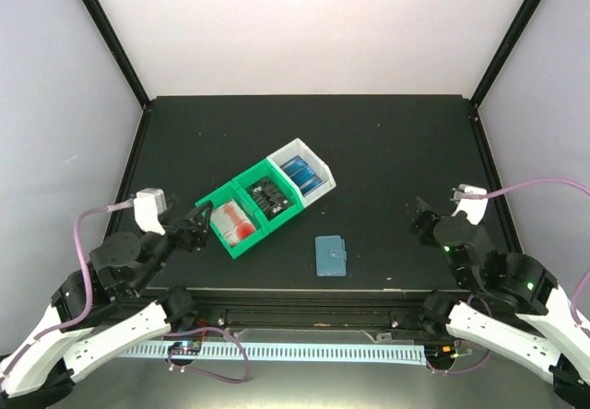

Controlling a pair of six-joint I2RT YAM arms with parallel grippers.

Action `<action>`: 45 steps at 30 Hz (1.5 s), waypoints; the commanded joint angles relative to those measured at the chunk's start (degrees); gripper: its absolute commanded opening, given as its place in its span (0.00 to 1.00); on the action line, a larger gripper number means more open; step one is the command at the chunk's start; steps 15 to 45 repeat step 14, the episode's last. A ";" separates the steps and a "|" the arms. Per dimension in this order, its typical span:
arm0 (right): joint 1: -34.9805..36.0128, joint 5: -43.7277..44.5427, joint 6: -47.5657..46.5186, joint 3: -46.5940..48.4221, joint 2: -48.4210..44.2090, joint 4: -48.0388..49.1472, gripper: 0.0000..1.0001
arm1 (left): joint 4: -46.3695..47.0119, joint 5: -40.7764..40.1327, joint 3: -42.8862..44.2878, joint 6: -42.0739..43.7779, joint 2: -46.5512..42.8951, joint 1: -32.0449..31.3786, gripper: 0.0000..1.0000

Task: Put the credit cards into the card holder
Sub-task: Reset both arms

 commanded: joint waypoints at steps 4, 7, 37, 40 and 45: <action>0.01 7.89 1.54 1.46 -7.48 -1.91 0.91 | -8.55 -9.18 5.00 3.59 -2.07 0.34 0.99; 0.01 8.73 0.75 0.74 -10.36 -0.65 0.91 | -9.15 -9.23 4.75 3.40 -3.27 0.33 0.99; 0.00 8.25 0.82 -1.04 -14.16 1.68 0.91 | -8.87 -9.70 4.29 3.46 -3.84 0.34 0.99; 0.00 8.25 0.82 -1.04 -14.16 1.68 0.91 | -8.87 -9.70 4.29 3.46 -3.84 0.34 0.99; 0.00 8.25 0.82 -1.04 -14.16 1.68 0.91 | -8.87 -9.70 4.29 3.46 -3.84 0.34 0.99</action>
